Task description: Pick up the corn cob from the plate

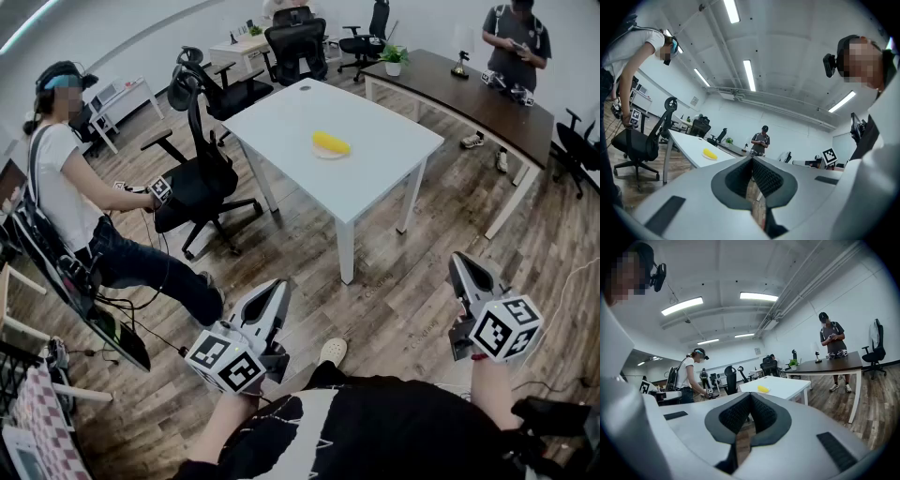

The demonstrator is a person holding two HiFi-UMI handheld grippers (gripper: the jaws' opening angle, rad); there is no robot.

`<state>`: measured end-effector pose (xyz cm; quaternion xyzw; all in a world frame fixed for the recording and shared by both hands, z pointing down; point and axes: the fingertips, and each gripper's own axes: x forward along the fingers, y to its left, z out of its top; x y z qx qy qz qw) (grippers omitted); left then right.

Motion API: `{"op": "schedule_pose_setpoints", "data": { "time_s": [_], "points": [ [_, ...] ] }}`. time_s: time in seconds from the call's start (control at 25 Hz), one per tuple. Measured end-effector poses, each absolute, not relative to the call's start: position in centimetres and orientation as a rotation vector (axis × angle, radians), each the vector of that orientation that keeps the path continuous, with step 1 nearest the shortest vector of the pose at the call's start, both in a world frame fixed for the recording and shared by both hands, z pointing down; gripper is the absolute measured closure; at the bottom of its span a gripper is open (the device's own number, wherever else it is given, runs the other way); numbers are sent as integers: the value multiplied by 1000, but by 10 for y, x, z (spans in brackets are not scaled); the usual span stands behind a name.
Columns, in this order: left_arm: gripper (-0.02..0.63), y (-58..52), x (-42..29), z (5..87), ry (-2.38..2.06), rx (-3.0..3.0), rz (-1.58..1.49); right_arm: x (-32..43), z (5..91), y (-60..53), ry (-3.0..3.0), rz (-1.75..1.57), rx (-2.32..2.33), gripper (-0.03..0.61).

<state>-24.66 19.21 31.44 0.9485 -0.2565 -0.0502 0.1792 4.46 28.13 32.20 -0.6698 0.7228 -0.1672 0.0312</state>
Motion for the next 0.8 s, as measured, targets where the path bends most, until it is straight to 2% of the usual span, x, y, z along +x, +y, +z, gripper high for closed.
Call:
{"op": "schedule_pose_setpoints", "data": {
  "time_s": [0.44,0.8],
  "points": [
    [601,164,-239,341,-735,2655,-92,56,364,253,2239,-620,-2096,565],
    [601,36,-214,352,-753,2618,-109,82,365,132,2250,-666,-2079,565]
  ]
}}
